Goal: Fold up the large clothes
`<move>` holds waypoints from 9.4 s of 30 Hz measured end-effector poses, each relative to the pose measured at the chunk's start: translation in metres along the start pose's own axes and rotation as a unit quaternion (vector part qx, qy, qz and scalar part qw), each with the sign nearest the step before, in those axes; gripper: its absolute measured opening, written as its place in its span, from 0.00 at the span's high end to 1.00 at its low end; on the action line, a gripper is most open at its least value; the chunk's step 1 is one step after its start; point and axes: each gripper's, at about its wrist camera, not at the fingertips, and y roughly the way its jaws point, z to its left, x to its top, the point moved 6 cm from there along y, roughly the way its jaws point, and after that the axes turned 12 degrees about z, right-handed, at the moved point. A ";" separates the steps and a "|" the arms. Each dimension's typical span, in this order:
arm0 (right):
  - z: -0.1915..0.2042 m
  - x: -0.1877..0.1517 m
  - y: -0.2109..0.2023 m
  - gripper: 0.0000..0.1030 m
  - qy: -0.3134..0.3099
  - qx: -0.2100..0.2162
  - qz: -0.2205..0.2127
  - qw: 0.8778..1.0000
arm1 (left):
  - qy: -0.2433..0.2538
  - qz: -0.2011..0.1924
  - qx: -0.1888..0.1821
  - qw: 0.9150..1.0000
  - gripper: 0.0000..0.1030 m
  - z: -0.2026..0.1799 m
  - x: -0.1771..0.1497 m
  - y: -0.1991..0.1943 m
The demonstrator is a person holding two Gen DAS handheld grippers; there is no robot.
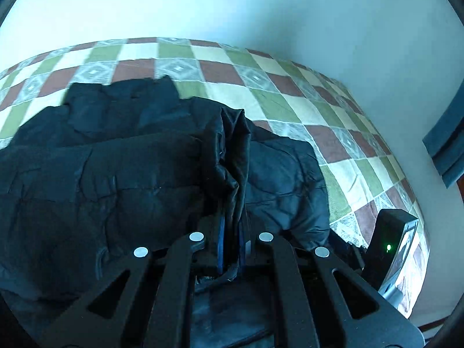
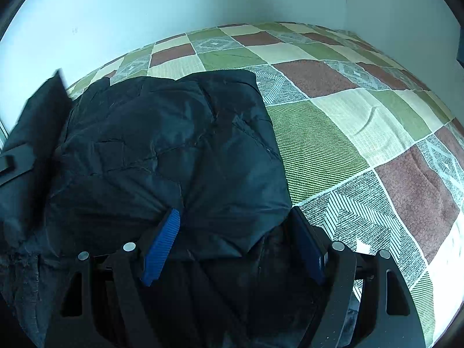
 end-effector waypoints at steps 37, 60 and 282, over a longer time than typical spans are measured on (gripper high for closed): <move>0.032 0.000 -0.058 0.28 -0.024 0.046 -0.013 0.999 | -0.132 -0.040 0.201 0.970 0.53 0.214 -0.086 -0.115; 0.084 0.001 -0.002 0.86 -0.059 0.063 0.053 0.995 | -0.145 0.004 0.244 0.959 0.49 0.270 -0.098 -0.074; -0.024 0.057 -0.030 0.47 -0.137 0.181 0.068 0.971 | 0.047 0.030 0.122 0.991 0.31 0.302 -0.050 -0.117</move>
